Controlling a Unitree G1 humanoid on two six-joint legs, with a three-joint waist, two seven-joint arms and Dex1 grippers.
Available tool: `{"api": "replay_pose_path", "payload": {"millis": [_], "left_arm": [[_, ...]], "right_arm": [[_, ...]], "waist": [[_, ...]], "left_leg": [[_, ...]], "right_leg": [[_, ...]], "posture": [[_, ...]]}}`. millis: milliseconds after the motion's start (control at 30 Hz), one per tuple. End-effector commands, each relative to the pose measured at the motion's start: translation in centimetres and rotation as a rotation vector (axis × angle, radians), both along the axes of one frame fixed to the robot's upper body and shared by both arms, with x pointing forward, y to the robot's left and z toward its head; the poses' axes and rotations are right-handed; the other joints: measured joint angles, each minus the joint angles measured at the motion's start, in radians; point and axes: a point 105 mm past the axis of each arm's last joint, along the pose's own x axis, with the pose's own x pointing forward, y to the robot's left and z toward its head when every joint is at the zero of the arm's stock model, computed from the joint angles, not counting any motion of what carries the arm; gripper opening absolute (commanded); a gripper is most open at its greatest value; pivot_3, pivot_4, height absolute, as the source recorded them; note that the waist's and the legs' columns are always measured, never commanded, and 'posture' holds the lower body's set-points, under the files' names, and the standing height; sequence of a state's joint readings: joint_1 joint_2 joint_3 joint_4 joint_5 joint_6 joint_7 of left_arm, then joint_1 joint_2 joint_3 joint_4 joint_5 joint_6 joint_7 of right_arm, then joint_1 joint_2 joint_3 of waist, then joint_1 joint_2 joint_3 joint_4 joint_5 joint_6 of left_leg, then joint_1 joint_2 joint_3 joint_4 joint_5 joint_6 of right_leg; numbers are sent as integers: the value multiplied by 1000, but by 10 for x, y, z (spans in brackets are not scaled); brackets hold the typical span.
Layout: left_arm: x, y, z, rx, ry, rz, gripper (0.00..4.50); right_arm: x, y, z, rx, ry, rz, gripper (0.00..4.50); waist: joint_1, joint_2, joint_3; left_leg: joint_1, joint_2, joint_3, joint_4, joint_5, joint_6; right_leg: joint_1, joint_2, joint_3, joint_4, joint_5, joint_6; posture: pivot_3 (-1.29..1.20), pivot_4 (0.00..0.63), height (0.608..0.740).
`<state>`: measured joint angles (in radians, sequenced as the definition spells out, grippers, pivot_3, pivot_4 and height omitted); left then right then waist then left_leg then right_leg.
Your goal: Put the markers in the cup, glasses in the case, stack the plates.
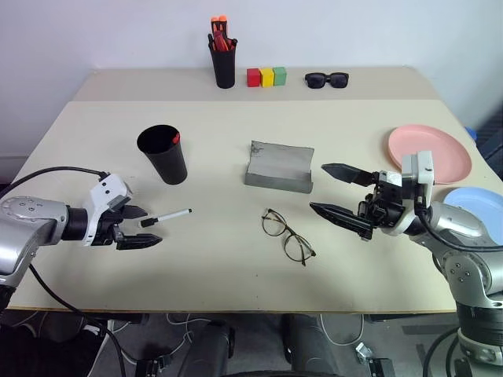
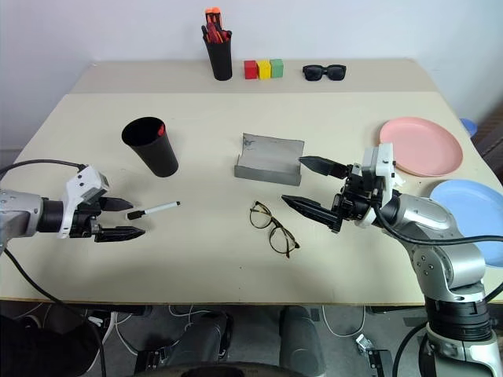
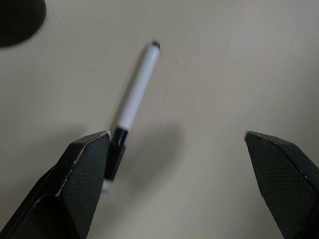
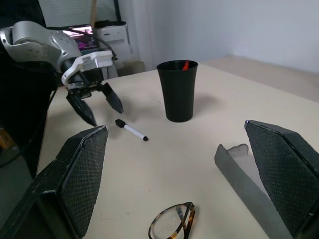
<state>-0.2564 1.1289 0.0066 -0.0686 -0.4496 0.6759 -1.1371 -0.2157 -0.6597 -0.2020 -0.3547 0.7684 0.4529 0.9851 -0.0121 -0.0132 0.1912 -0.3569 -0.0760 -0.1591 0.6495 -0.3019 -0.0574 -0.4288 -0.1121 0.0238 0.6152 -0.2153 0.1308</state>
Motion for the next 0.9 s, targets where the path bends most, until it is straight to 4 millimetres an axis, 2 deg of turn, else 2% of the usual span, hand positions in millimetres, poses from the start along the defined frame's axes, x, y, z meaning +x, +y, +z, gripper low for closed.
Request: {"api": "replay_pose_path", "payload": {"millis": [33, 300, 400, 633, 800, 900], "left_arm": [[15, 5, 8, 76, -86, 11, 4422], [19, 5, -8, 139, -29, -33, 4422], [20, 10, -11, 172, -12, -46, 3605], [19, 20, -25, 212, 47, -70, 120], [17, 19, -26, 182, 64, -77, 49], [22, -3, -9, 34, 13, -112, 49]], "right_arm": [[-4, 4, 9, -2, -45, 12, 4500], [-2, 4, 11, -4, -52, 1, 4500], [-2, 4, 11, -8, -53, -4, 4500], [-1, 5, 12, -13, -55, -17, 4500], [0, 6, 13, -16, -58, -24, 4500], [1, 6, 14, -11, -58, -25, 4500]], "waist": [[1, 0, 0], [-5, 0, 0], [-2, 0, 0], [-3, 0, 0], [-4, 0, 0], [-3, 0, 0]], "left_leg": [[0, 0, 0, 0, 0, 0], [0, 0, 0, 0, 0, 0], [0, 0, 0, 0, 0, 0], [0, 0, 0, 0, 0, 0], [0, 0, 0, 0, 0, 0], [0, 0, 0, 0, 0, 0]], "right_leg": [[0, 0, 0, 0, 0, 0], [0, 0, 0, 0, 0, 0], [0, 0, 0, 0, 0, 0], [0, 0, 0, 0, 0, 0], [0, 0, 0, 1, 0, 0], [0, 0, 0, 1, 0, 0]], "posture": [[0, 150, 740], [0, 150, 740], [0, 150, 740], [0, 150, 740], [0, 150, 740], [0, 150, 740]]}}
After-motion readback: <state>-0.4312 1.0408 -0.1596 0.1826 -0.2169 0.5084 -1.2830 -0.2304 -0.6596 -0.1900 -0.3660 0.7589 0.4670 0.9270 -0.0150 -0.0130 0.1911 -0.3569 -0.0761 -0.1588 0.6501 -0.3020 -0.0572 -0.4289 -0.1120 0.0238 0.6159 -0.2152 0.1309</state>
